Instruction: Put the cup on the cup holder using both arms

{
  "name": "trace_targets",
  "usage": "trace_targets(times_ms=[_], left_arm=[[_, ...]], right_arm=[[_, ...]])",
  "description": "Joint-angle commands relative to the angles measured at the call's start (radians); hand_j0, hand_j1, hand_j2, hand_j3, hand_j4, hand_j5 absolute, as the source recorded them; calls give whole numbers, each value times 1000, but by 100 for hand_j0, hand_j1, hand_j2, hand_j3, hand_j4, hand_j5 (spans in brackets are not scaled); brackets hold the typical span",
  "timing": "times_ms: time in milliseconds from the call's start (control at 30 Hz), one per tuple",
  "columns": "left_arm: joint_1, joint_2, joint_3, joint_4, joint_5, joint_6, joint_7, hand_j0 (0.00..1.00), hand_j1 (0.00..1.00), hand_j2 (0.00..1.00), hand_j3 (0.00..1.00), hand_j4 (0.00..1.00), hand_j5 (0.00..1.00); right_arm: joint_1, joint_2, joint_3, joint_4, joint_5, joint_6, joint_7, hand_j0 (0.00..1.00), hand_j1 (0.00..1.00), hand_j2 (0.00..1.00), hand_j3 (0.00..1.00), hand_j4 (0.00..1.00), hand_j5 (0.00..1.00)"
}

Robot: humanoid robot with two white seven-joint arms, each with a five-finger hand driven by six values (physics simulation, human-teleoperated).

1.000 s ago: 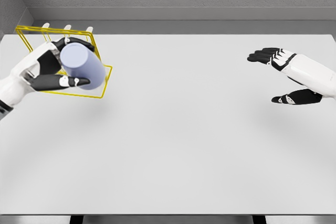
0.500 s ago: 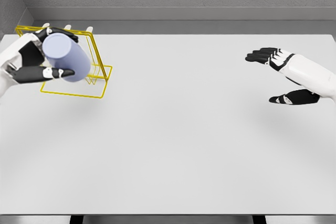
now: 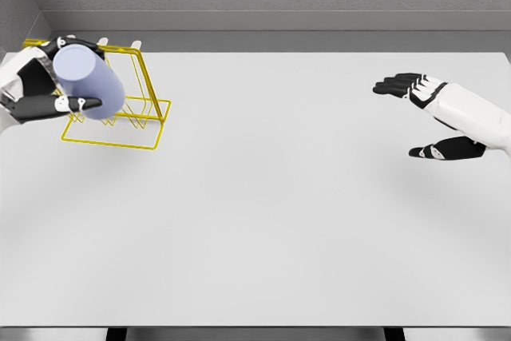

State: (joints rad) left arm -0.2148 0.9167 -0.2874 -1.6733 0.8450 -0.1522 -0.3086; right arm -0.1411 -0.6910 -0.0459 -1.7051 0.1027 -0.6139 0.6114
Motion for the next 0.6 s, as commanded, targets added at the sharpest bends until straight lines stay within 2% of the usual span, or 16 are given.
trace_targets(times_ms=[0,567], left_arm=[[0,1,1,7,5,0,0,63,63,63,63,63,63],[-21,-39,-9,12,3,6,0,63,63,63,63,63,63]], right_arm=[[0,-1,0,-4,-8,3,-1,100,100,100,100,100,100],[0,-1,0,1,-8,3,-1,100,100,100,100,100,100]])
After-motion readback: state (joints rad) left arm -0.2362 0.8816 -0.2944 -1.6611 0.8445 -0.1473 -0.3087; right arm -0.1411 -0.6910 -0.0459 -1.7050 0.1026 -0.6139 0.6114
